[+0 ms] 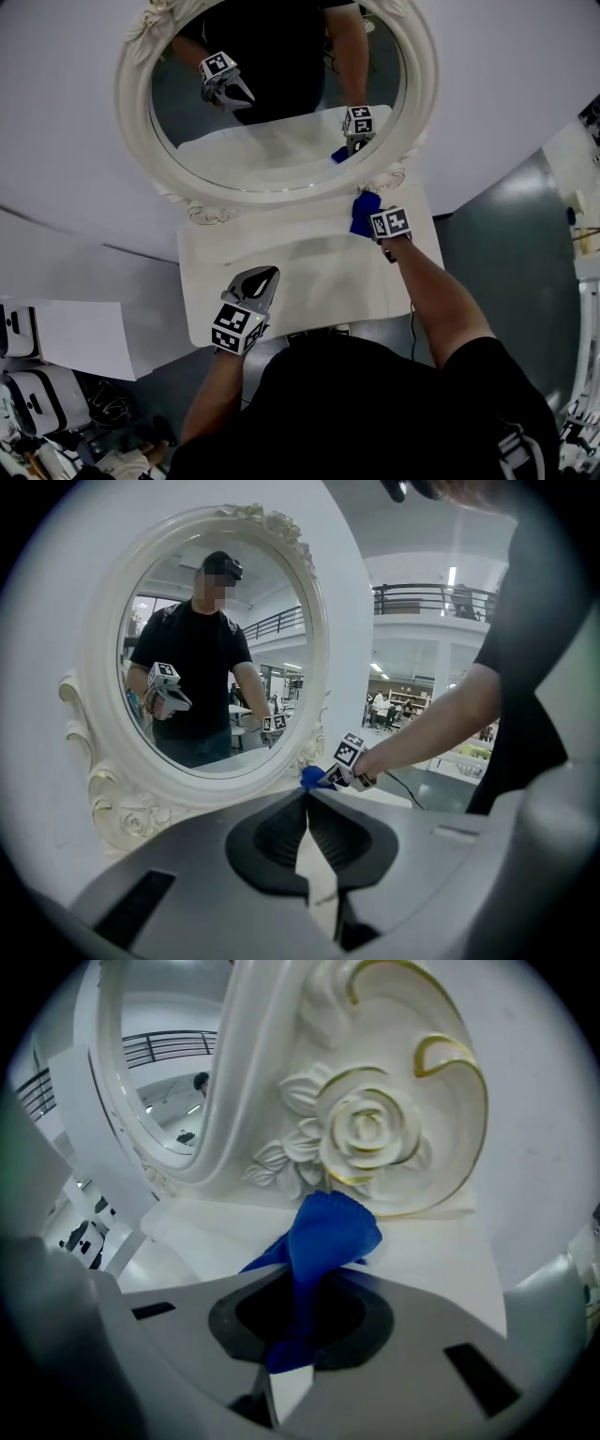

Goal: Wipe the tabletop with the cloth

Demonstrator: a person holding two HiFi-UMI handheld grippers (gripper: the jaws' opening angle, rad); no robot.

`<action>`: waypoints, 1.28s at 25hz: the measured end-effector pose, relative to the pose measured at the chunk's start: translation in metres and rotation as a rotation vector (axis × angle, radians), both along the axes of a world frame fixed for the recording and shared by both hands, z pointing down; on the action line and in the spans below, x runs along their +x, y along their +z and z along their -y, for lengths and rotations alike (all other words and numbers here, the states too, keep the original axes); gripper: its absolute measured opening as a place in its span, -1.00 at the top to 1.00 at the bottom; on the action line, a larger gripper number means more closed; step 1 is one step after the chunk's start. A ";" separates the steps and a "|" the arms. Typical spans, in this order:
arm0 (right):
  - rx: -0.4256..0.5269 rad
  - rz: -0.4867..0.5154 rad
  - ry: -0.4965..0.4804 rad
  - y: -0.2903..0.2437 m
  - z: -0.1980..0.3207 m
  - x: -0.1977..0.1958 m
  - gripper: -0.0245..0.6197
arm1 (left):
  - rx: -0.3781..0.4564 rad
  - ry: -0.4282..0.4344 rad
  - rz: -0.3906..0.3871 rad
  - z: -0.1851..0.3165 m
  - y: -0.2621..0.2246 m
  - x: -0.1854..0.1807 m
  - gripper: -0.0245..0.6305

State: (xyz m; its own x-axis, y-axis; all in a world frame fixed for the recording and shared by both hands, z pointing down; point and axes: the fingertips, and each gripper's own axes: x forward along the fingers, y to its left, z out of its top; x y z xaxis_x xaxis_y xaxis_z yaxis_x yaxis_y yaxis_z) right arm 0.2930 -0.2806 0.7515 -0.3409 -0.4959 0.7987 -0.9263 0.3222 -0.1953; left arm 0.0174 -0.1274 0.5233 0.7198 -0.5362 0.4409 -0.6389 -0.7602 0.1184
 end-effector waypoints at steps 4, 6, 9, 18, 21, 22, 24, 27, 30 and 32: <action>0.003 0.006 0.052 0.000 0.000 0.036 0.80 | -0.005 0.024 0.003 0.007 0.002 0.016 0.88; 0.005 0.003 0.065 0.000 0.000 0.051 0.80 | -0.009 0.036 0.004 0.010 0.002 0.024 0.88; 0.010 0.000 0.093 0.000 -0.003 0.072 0.80 | -0.010 0.053 0.002 0.013 0.003 0.034 0.88; 0.008 0.006 0.167 0.001 -0.010 0.109 0.80 | -0.020 0.071 0.003 0.022 0.006 0.045 0.88; 0.009 0.003 0.170 0.001 -0.011 0.111 0.80 | -0.017 0.078 0.003 0.024 0.004 0.047 0.88; 0.011 0.002 0.172 0.001 -0.010 0.111 0.80 | -0.015 0.080 0.003 0.025 0.003 0.047 0.88; 0.014 -0.007 0.175 0.000 -0.009 0.111 0.80 | -0.011 0.079 0.003 0.025 0.002 0.044 0.88; 0.006 -0.025 0.183 -0.002 -0.010 0.111 0.80 | -0.003 0.076 0.005 0.024 -0.001 0.038 0.88; -0.009 -0.039 0.178 -0.006 -0.016 0.107 0.80 | 0.008 0.073 0.007 0.024 -0.005 0.032 0.88; 0.000 -0.038 0.158 -0.011 -0.020 0.100 0.80 | 0.015 0.070 0.008 0.024 -0.008 0.026 0.88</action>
